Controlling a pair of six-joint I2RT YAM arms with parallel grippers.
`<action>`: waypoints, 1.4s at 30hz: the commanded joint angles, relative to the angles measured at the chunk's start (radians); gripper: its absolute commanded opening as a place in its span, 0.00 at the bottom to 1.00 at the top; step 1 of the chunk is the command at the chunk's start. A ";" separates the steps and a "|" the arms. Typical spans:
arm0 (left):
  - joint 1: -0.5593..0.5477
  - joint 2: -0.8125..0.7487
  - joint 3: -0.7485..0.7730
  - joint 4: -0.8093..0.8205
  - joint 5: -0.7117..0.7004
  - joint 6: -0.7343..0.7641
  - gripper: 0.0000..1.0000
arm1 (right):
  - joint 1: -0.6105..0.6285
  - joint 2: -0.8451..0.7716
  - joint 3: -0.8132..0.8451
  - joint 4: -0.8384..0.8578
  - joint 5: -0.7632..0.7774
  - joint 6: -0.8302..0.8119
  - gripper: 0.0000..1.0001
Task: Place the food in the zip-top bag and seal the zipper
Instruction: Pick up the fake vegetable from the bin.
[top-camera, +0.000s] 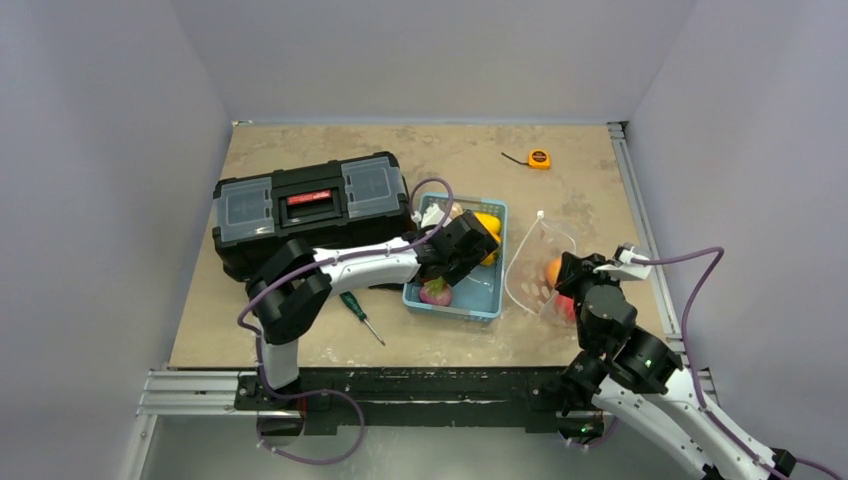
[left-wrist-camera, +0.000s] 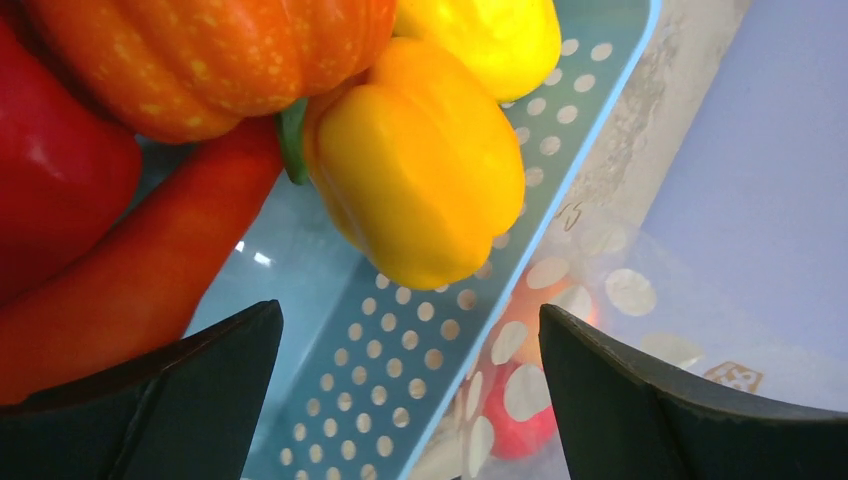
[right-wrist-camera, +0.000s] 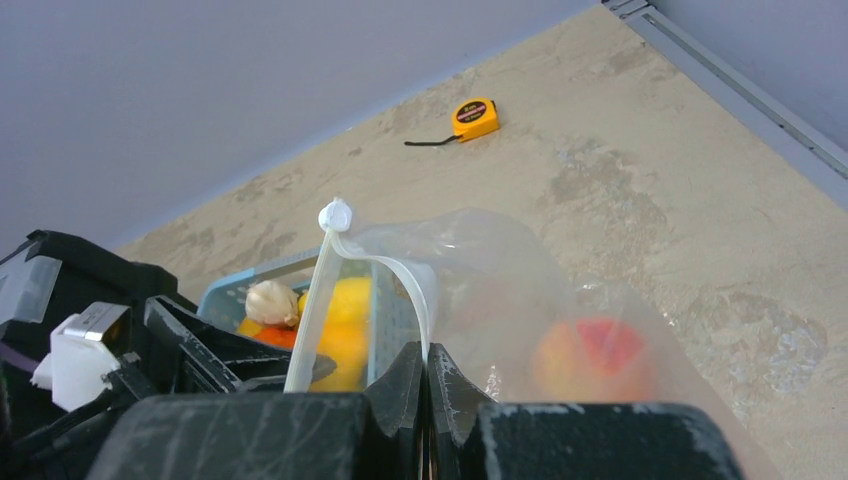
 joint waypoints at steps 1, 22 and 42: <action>-0.020 -0.040 0.064 0.009 -0.150 -0.213 1.00 | 0.004 -0.013 0.010 0.003 0.047 0.017 0.00; -0.014 0.186 0.312 -0.290 -0.243 -0.464 0.90 | 0.003 0.022 0.011 0.032 0.005 -0.016 0.00; -0.004 0.162 0.299 -0.263 -0.249 -0.374 0.32 | 0.003 0.022 0.008 0.038 0.000 -0.023 0.00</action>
